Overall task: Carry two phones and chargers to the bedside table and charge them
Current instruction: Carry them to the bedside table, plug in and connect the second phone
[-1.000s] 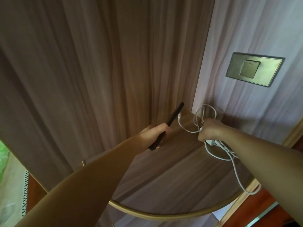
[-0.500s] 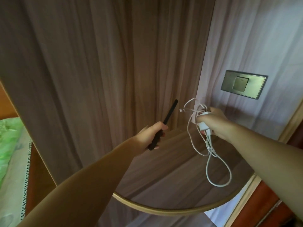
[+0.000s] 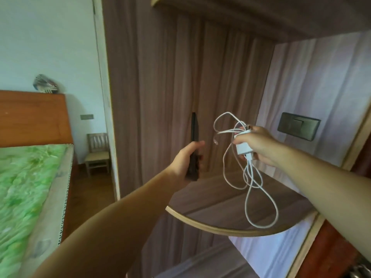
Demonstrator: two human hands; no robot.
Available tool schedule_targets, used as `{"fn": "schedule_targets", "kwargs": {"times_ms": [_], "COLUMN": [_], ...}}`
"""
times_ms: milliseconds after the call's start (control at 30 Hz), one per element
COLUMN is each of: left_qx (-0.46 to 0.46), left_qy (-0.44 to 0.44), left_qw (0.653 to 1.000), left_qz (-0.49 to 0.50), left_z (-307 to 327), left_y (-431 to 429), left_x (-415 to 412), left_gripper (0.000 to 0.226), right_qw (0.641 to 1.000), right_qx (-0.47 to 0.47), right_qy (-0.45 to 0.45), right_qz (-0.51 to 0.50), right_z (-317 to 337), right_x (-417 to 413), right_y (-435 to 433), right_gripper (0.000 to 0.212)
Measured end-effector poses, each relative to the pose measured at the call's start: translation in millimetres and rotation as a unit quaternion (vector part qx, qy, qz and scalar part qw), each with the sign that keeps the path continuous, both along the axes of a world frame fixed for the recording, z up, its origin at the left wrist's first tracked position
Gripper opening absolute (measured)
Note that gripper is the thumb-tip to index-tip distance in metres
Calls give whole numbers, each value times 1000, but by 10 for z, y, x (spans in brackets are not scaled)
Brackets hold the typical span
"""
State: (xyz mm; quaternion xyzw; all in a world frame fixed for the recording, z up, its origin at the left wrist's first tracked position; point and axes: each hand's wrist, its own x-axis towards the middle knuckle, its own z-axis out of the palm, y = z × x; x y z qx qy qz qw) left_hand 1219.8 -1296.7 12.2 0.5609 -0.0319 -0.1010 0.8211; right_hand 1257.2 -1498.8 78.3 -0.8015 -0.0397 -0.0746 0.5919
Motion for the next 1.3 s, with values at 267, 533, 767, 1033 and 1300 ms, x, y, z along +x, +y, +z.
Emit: {"fn": "schedule_targets", "kwargs": {"times_ms": [267,533,767,1033,1300], "left_qx": [-8,-16,-14,5,37], "left_qy": [40,47,47,106,164], "left_qw": [984,948,885,760,636], "left_qz": [174,315,463,642,753], "left_z": [-128,-236,-408,-776,-950], "left_y": [654,1677,2822,3940,4198], "left_x": [-1535,-3274,-5146,-7736,-9766], "left_gripper": [16,38,53,56,65], "right_qw": [987,943,869,723,615], "right_qx": [-6,-34,-95,-106,-128], "right_qy": [2,36,21,25,33], "right_qz": [160,330,486,682,778], "right_z": [-277,-549,-600,-982,-1128], "right_x": [-818,-1923,-3382,-5773,-7848], "right_y": [809,2200,3872,5812,6897], "right_gripper": [22,20,20,21,41]}}
